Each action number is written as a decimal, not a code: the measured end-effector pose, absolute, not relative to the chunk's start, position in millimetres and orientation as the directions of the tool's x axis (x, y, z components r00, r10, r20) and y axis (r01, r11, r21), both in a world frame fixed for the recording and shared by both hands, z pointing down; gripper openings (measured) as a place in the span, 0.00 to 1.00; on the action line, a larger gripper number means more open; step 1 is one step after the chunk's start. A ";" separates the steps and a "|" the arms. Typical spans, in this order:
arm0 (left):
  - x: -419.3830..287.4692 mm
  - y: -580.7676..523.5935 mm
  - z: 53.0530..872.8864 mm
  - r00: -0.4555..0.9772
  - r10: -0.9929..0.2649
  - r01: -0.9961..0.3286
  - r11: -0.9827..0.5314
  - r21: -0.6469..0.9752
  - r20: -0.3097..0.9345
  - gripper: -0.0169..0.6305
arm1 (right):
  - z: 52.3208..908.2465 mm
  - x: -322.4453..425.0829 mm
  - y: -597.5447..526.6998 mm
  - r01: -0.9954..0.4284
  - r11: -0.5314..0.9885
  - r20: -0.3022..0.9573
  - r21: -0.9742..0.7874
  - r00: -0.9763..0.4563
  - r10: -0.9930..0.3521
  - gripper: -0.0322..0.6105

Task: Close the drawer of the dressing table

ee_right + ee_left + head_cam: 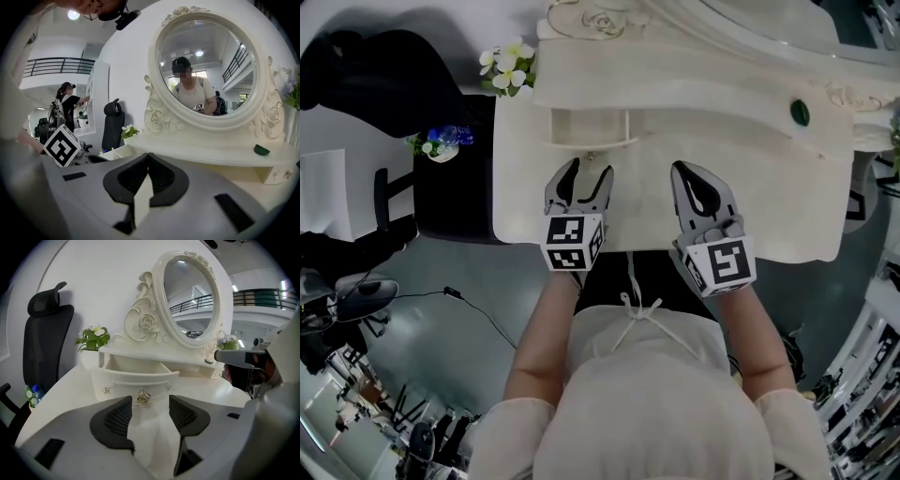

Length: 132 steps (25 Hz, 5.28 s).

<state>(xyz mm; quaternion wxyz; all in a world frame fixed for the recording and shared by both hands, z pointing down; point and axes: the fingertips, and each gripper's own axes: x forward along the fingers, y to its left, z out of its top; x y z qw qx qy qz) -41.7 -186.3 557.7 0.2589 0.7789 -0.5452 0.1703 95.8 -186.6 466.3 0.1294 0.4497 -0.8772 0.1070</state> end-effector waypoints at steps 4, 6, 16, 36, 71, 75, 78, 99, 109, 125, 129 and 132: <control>-42.1 -194.7 569.9 0.301 -0.757 -0.954 -0.232 0.192 0.580 0.35 | 476.3 100.2 -196.8 -0.800 0.596 0.346 -0.067 -0.579 -0.738 0.06; -46.4 -195.5 573.1 0.279 -0.754 -0.960 -0.212 0.182 0.594 0.30 | 479.5 99.1 -201.0 -0.792 0.607 0.352 -0.067 -0.588 -0.729 0.06; -46.9 -197.5 574.0 0.285 -0.746 -0.958 -0.231 0.167 0.602 0.18 | 487.4 101.2 -215.8 -0.784 0.613 0.361 -0.092 -0.600 -0.714 0.06; -50.0 -241.2 569.4 0.308 -0.741 -0.951 -0.255 0.174 0.597 0.18 | 474.9 96.8 -244.5 -0.792 0.608 0.352 -0.059 -0.587 -0.729 0.06; -48.9 -282.2 575.2 0.354 -0.728 -0.935 -0.295 0.198 0.586 0.19 | 455.9 100.6 -278.0 -0.821 0.570 0.348 -0.025 -0.541 -0.765 0.06; -45.2 -274.2 567.7 0.371 -0.740 -0.929 -0.295 0.225 0.561 0.39 | 455.5 99.9 -266.1 -0.822 0.569 0.351 -0.029 -0.541 -0.764 0.06; -39.6 -263.1 552.6 0.391 -0.752 -0.920 -0.324 0.219 0.531 0.46 | 453.5 101.6 -257.7 -0.822 0.568 0.345 -0.026 -0.541 -0.767 0.06; -17.6 -227.2 354.9 0.519 -0.829 -0.853 -0.517 0.067 0.208 0.38 | 385.6 125.8 -209.9 -0.833 0.552 0.238 -0.013 -0.539 -0.808 0.06; 2.3 -225.5 294.5 0.536 -0.837 -0.844 -0.536 0.025 0.109 0.18 | 342.6 153.0 -214.7 -0.836 0.548 0.150 0.022 -0.539 -0.829 0.06; 25.5 -210.9 286.2 0.600 -0.795 -0.800 -0.599 0.043 0.087 0.06 | 313.5 172.7 -204.3 -0.832 0.553 0.087 0.046 -0.548 -0.832 0.06; 25.5 -209.7 283.1 0.602 -0.794 -0.798 -0.601 0.043 0.080 0.06 | 314.2 172.8 -201.1 -0.835 0.548 0.088 0.040 -0.544 -0.835 0.05; 26.9 -209.0 282.1 0.605 -0.792 -0.796 -0.604 0.047 0.084 0.06 | 315.8 172.0 -198.5 -0.830 0.556 0.099 0.047 -0.550 -0.829 0.05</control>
